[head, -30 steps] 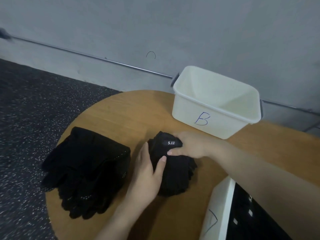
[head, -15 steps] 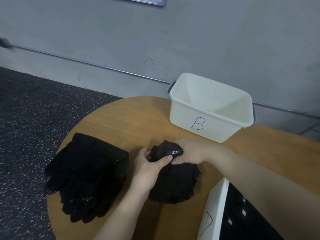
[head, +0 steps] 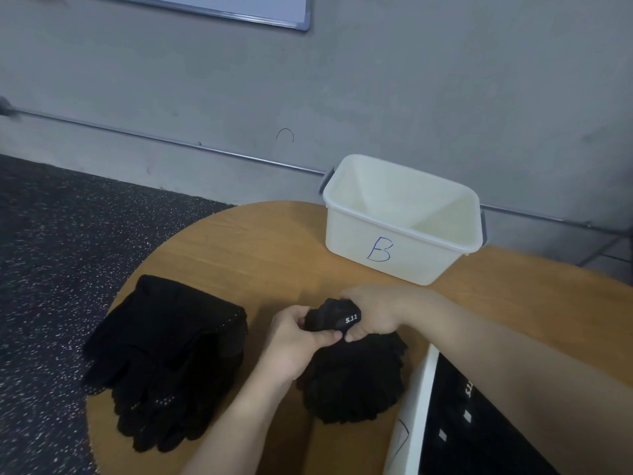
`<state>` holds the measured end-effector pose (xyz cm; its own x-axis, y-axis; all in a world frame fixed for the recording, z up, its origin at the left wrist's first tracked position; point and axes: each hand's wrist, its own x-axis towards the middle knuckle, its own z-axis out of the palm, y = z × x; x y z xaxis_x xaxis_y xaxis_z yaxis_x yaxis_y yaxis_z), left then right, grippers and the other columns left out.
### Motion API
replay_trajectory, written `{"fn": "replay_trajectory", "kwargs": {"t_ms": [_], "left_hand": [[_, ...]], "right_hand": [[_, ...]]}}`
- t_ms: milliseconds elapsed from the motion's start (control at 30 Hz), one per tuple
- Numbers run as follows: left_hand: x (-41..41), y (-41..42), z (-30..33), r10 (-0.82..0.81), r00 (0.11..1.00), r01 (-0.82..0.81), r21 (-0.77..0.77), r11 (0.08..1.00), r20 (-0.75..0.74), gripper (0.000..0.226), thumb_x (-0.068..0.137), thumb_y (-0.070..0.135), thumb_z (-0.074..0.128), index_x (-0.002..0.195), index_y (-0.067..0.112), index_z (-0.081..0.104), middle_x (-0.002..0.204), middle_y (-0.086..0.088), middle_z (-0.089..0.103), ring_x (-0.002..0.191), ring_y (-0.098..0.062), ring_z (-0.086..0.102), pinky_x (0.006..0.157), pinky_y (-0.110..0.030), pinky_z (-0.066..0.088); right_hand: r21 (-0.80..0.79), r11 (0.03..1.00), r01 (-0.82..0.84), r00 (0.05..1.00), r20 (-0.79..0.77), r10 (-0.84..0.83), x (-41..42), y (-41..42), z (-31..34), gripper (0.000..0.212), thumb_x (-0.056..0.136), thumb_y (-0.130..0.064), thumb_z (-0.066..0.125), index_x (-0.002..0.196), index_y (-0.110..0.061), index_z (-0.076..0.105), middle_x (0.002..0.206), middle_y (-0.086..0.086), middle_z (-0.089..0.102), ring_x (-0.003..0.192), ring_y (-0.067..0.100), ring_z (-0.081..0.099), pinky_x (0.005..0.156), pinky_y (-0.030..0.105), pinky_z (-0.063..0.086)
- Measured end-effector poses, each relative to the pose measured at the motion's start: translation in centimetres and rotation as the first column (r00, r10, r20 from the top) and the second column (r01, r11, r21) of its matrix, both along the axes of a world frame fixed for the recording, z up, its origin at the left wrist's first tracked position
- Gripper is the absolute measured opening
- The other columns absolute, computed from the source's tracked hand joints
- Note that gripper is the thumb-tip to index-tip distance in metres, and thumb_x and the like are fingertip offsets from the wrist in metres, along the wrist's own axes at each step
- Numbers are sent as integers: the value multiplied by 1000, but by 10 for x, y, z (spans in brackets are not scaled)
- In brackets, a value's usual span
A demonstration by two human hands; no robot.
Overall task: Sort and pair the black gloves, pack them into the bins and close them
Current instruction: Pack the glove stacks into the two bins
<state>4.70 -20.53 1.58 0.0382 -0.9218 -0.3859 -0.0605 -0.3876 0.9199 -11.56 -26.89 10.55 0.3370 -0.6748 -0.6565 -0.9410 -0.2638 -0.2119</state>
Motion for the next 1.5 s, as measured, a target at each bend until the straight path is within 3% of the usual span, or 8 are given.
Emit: {"fn": "replay_trajectory", "kwargs": {"t_ms": [200, 433, 633, 833, 1000, 1133, 1300, 1500], "left_hand": [[-7, 7, 2, -25, 998, 32, -103, 994, 66, 52, 73, 13, 92, 117, 26, 69, 115, 4, 69, 102, -2, 65, 80, -15, 50], [-10, 13, 14, -8, 998, -6, -228, 974, -57, 68, 76, 6, 90, 126, 39, 59, 118, 6, 60, 111, 1, 62, 83, -10, 52], [-13, 18, 41, -9, 985, -58, -385, 921, -170, 76, 82, 1, 84, 139, 37, 50, 115, 16, 62, 116, -4, 67, 96, -29, 58], [-19, 33, 100, -62, 996, 24, -455, 890, -68, 103, 58, 62, 92, 145, 42, 42, 129, 39, 56, 120, 13, 57, 92, -17, 56], [-36, 53, 142, 15, 993, 49, -531, 846, 114, 83, 49, 80, 83, 119, 43, 58, 111, 27, 68, 100, 5, 68, 78, -29, 64], [-45, 67, 165, 42, 991, 45, -616, 786, 126, 67, 57, 76, 80, 114, 46, 58, 109, 29, 67, 97, 7, 67, 74, -24, 62], [-57, 91, 182, -59, 998, 53, -658, 752, 13, 52, 61, 55, 89, 106, 46, 63, 104, 21, 73, 94, 1, 72, 75, -21, 61], [-71, 116, 191, -167, 955, -26, -634, 772, -243, 38, 65, 42, 83, 101, 34, 72, 101, 5, 79, 91, -12, 76, 71, -21, 60]], "right_hand": [[-18, 999, -32, 999, 33, 32, -2, 0, 3, 63, 86, -27, 83, 141, -20, 54, 130, 0, 64, 116, 25, 60, 99, 37, 50], [2, 1000, 4, 987, 163, -5, -9, 0, 15, 94, 74, -34, 91, 153, -31, 40, 141, -10, 56, 126, 17, 55, 110, 39, 47], [-126, 985, 119, 950, 304, -75, -22, 9, 47, 56, 68, -44, 91, 116, -33, 65, 106, -14, 70, 98, 7, 67, 93, 40, 58], [-357, 924, 138, 907, 420, 26, -30, 36, 95, 40, 72, -32, 87, 107, -25, 66, 101, -12, 55, 94, 7, 58, 86, 35, 53], [-523, 841, 138, 900, 422, 114, -35, 72, 128, 34, 76, -28, 81, 103, -27, 60, 100, -14, 50, 94, 9, 56, 84, 39, 52], [-558, 776, 292, 802, 586, 120, -46, 106, 145, 47, 68, -39, 77, 111, -28, 62, 105, -13, 54, 100, 4, 57, 86, 27, 50], [-565, 720, 404, 702, 696, 152, -71, 147, 148, 82, 69, -14, 91, 140, -26, 52, 118, -13, 56, 114, 5, 57, 95, 20, 47], [-116, 827, 550, 325, 942, -85, -100, 188, 145, 99, 62, -28, 97, 148, -29, 48, 134, -13, 66, 124, 6, 63, 102, 21, 50]]}}
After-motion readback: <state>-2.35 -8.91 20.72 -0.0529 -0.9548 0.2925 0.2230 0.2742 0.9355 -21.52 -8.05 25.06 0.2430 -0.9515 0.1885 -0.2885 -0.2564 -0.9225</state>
